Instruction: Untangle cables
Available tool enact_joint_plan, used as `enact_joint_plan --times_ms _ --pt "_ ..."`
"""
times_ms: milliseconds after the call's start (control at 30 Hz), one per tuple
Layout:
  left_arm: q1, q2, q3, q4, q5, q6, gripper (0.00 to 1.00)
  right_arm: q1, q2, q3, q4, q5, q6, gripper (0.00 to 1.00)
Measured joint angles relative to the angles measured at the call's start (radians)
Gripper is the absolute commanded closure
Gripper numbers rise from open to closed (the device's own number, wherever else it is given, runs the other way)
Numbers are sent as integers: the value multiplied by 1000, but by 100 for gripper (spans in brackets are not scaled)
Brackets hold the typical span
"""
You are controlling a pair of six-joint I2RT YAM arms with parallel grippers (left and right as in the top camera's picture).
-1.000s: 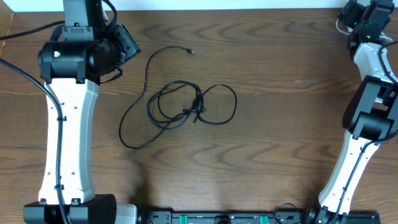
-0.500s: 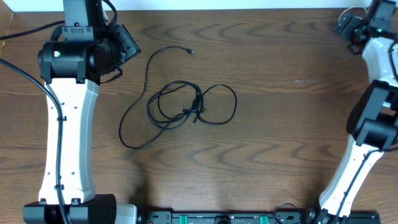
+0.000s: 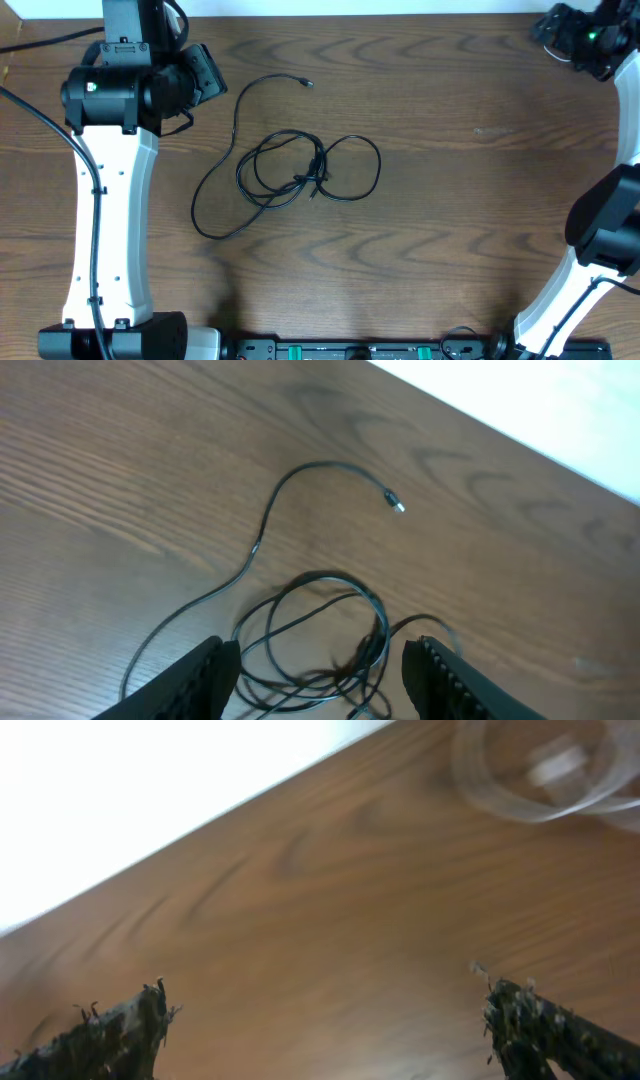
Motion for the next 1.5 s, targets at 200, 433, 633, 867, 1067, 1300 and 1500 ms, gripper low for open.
enact_joint_plan --times_ms 200,433,633,867,1067,1300,1500 --pt "0 0 0 -72 0 77 41 103 -1 0 -190 -148 -81 1" --pt "0 1 -32 -112 3 125 42 266 -1 0 -321 -79 -139 1" --pt "0 28 -96 -121 20 137 42 346 -1 0 -365 0 -154 1" --pt "0 89 -146 -108 48 137 42 365 -1 0 -370 19 -154 1" --pt "0 141 -147 -105 60 137 42 375 -1 0 -381 22 -154 1" --pt "0 166 -147 -81 61 138 43 375 -1 0 -366 26 -154 1" --pt "0 203 -147 -32 132 201 43 375 -1 0 -365 36 -154 1"
